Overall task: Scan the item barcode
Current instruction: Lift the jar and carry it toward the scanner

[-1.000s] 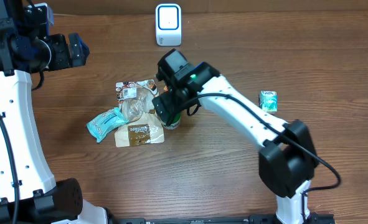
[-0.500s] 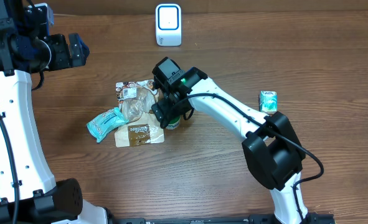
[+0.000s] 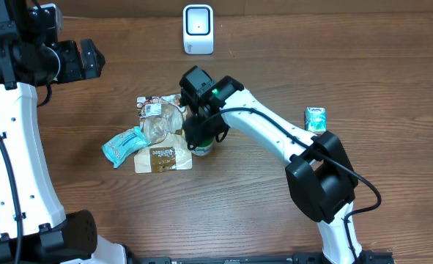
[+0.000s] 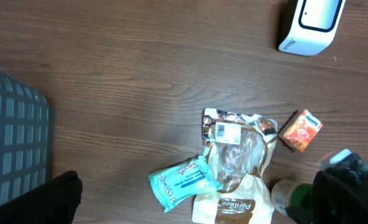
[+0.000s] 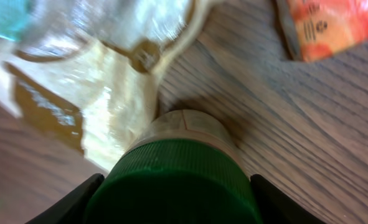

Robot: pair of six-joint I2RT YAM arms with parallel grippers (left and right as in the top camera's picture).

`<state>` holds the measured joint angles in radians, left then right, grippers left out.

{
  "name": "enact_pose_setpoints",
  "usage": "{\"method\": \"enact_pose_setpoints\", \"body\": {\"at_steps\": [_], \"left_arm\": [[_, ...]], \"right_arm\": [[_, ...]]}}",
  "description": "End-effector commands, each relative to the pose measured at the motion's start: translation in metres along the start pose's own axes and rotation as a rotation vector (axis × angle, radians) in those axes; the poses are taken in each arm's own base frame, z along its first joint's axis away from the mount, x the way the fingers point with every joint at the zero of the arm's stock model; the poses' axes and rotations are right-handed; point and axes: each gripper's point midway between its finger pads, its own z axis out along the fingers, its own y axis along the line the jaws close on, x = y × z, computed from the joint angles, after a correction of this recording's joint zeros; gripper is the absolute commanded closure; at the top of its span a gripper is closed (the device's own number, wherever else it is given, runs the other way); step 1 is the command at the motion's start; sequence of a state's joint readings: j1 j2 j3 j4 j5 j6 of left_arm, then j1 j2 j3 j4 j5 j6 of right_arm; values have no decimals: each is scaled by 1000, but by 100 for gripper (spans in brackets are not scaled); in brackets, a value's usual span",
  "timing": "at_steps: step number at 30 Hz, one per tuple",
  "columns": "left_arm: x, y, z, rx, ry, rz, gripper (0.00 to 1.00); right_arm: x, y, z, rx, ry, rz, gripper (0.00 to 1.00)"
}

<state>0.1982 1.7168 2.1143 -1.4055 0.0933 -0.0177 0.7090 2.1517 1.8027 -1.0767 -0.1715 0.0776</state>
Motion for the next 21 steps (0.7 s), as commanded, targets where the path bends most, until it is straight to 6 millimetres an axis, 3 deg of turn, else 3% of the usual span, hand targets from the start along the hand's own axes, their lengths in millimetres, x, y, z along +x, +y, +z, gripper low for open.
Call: {"method": "enact_pose_setpoints", "body": {"at_steps": [1,2,3,7,11,15,21], "left_arm": [[-4,-3,-5,9,-21,26,0],[-4,-3,-5,9,-21,26,0],[-4,-3,-5,9,-21,26,0],[-4,-3,-5,9,-21,26,0],[-4,-3,-5,9,-21,26,0],[-4,-3,-5,9,-21,26,0],[-4,-3,-5,9,-21,26,0]], "right_arm": [[-34,19,-64,-184,-131,1,47],[-37,23,-79,-242,-150,-23,47],[-42,29,-121,-405,-214,-87,47],[-44,23,-181,-586,-333,-139,47],[-41,3,-241,-745,-472,-163,47],[-34,-18,-283,-844,-590,-191,47],[-26,-35,-316,-909,-680,-204,47]]}}
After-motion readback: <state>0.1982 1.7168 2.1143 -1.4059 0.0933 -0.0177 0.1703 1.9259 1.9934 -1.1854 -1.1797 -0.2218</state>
